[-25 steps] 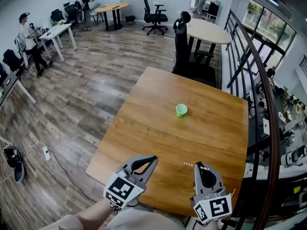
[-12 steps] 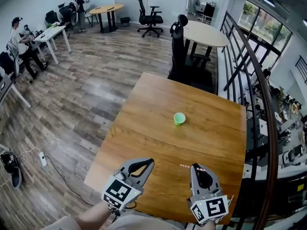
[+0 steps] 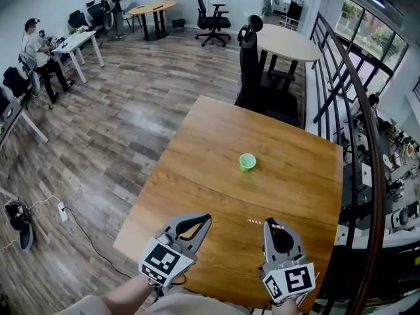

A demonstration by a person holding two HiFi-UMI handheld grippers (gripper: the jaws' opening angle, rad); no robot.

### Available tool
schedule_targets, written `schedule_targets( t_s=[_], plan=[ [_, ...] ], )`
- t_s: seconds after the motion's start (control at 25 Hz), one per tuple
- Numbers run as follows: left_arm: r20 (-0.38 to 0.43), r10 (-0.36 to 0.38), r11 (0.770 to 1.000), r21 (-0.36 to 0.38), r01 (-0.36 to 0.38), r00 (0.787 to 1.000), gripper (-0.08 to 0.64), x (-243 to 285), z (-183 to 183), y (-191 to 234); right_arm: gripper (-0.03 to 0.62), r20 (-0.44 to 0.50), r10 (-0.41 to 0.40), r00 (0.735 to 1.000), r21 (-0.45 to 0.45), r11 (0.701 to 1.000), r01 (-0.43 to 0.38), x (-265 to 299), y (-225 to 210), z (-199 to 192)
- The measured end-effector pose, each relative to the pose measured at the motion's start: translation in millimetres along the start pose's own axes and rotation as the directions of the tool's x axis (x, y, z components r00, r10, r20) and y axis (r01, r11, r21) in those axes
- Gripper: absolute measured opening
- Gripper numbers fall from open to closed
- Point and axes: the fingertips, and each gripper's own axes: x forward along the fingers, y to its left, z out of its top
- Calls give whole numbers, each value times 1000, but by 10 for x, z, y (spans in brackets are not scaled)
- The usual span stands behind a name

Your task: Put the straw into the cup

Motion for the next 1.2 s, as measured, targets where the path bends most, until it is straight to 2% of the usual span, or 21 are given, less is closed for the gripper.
schedule_targets(
  t_s=[0.2,0.52,0.64,0.72,0.8,1.04,1.2],
  plan=[
    [45,25,1000,13,-25,999,15,72,155,43,34,20,5,1000,1,1000,-5,81,-131,62],
    [134,78,996,37,-84,988,15,396,620,236,34,121,43,992,-37,999,-39,397,-371,550],
    [175,83,990,97,-101,981,15,586,800,345,34,172,61,983,-24,998,-58,538,-502,783],
    [198,77,980,166,-111,977,14,743,913,412,34,194,61,979,-50,997,-52,640,-606,924],
    [198,74,975,193,-113,977,15,904,976,470,34,209,63,976,-72,996,-49,755,-698,1021],
    [190,82,977,181,-117,978,15,1293,987,731,34,226,65,972,-114,993,-40,1094,-885,1174],
    [201,71,979,172,-107,977,15,1549,1060,880,34,206,63,977,-124,992,-37,1413,-1056,1098]
  ],
)
